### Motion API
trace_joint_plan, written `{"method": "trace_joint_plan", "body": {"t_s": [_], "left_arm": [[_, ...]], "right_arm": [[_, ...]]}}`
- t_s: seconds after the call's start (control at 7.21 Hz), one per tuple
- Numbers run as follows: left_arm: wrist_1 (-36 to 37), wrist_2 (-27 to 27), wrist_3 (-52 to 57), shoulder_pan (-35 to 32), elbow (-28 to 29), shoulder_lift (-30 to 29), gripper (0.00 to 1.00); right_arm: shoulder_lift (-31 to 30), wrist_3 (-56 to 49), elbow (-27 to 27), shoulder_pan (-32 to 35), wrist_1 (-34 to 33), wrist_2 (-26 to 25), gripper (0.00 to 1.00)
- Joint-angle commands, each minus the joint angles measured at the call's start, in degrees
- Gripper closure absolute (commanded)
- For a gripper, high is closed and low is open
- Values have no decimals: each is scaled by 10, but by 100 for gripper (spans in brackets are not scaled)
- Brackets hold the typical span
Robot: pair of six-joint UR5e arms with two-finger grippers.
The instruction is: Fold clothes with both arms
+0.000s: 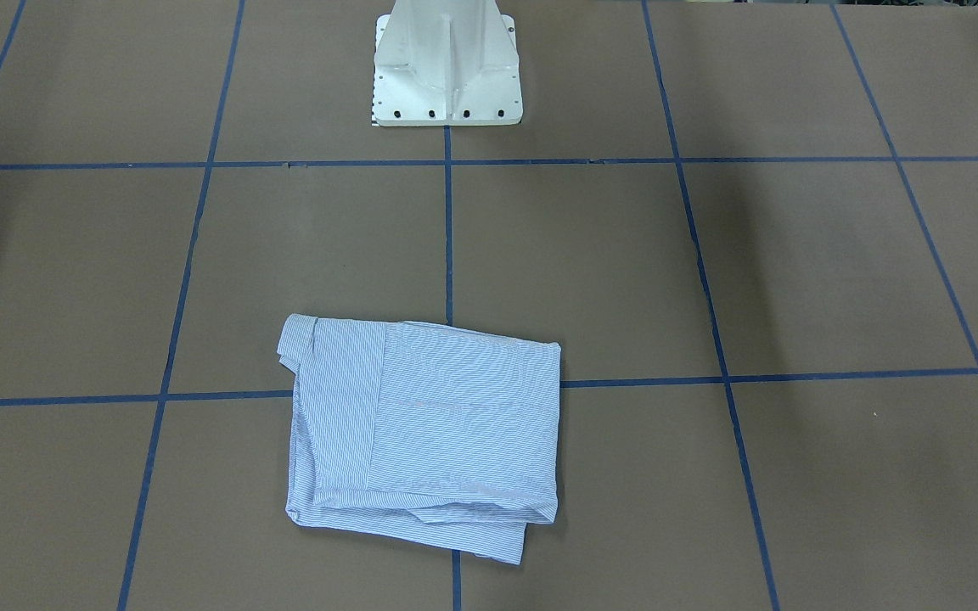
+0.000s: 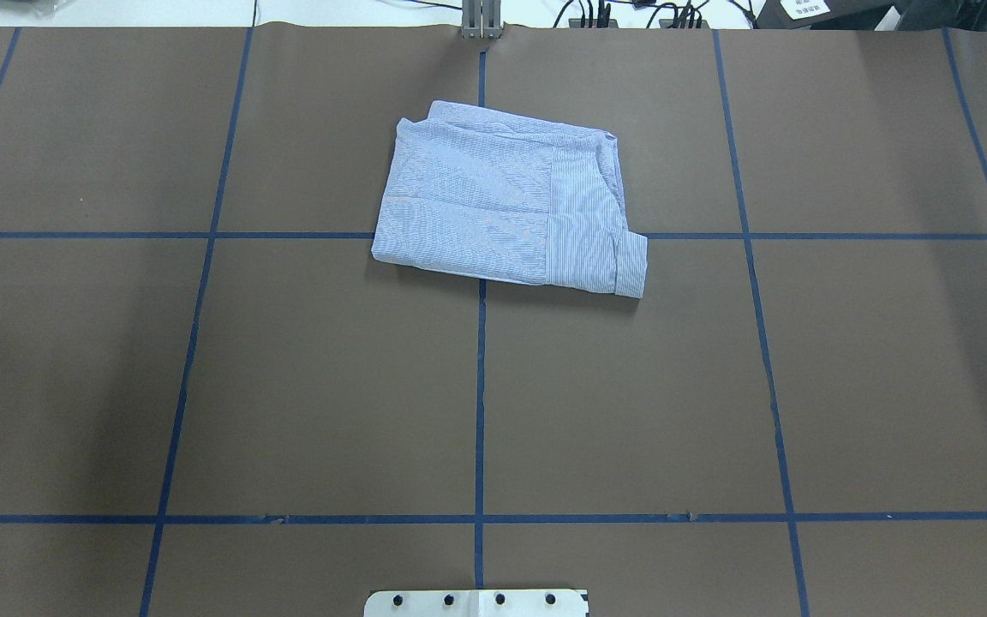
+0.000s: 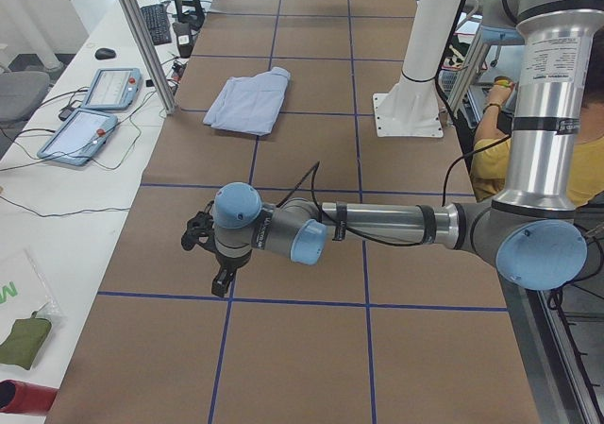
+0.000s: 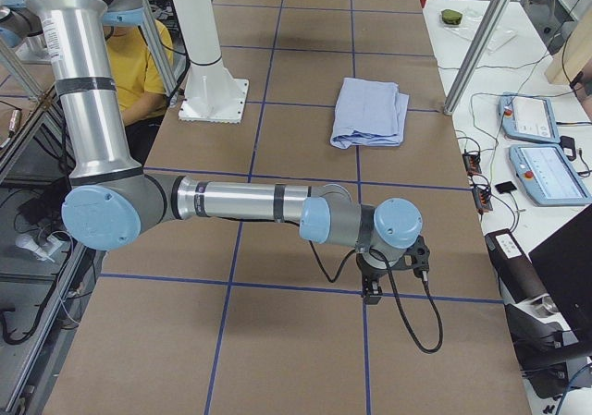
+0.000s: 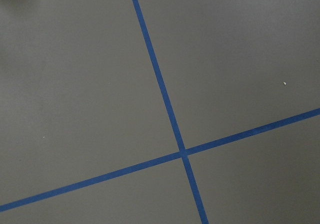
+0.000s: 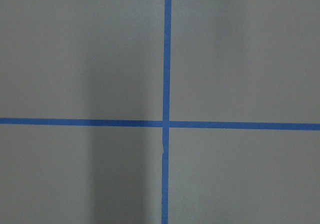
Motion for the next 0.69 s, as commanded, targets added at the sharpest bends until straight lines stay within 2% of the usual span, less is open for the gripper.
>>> {"method": "trace_joint_plan", "body": {"t_s": [0.0, 0.55], "left_arm": [[3, -11, -10, 0, -3, -5, 1], [-2, 8, -10, 1, -26, 15, 1]], "right_arm": [[-1, 27, 13, -20, 1, -21, 0], [-8, 70, 44, -41, 1, -46, 0]]}}
